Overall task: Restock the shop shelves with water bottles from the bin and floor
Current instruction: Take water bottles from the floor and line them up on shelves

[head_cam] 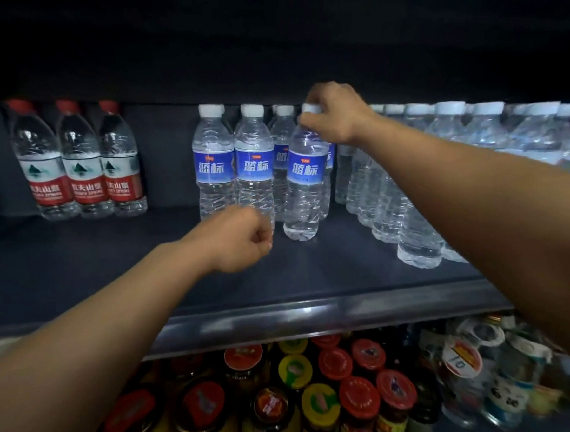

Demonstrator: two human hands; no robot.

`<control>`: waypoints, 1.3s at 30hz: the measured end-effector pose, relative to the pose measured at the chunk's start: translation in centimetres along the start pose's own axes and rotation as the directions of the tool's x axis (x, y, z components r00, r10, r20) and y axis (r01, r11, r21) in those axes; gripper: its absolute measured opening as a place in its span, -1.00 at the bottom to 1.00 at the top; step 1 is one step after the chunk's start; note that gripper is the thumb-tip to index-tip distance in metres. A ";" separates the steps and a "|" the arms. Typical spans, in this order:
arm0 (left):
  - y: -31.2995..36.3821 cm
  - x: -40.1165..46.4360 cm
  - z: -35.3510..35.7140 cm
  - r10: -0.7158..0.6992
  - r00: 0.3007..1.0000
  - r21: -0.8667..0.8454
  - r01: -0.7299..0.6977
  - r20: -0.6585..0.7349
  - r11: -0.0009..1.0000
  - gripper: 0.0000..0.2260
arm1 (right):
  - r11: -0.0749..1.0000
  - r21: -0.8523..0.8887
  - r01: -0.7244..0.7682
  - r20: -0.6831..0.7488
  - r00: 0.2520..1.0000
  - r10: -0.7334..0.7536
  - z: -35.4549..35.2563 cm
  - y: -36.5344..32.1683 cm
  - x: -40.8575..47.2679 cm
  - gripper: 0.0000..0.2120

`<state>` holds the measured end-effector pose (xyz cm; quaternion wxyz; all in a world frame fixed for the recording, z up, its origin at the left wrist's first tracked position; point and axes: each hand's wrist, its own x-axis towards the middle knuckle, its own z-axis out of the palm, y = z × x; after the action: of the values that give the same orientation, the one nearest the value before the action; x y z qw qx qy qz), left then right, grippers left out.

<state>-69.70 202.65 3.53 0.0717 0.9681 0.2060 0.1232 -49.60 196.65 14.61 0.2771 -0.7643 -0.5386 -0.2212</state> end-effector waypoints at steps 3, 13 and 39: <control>-0.7 0.4 0.6 -0.011 1.000 -0.006 0.011 0.011 1.000 -0.93 | 1.000 0.021 -0.003 0.051 0.999 0.002 1.0 0.4 1.6 -0.69; -1.8 1.1 1.1 -0.047 0.999 0.004 0.047 0.007 0.999 -0.91 | 0.996 0.079 0.041 0.088 0.995 -0.048 3.5 1.1 3.8 -0.72; 7.2 -14.0 -1.3 -0.123 0.992 -0.021 0.123 0.028 0.992 -0.91 | 0.996 0.073 -0.050 0.256 0.966 0.029 -2.0 -8.1 -21.1 -0.76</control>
<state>-79.67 190.43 3.21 0.0927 0.9542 0.2630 0.1082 -64.15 182.74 4.17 0.2402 -0.7854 -0.5626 -0.0944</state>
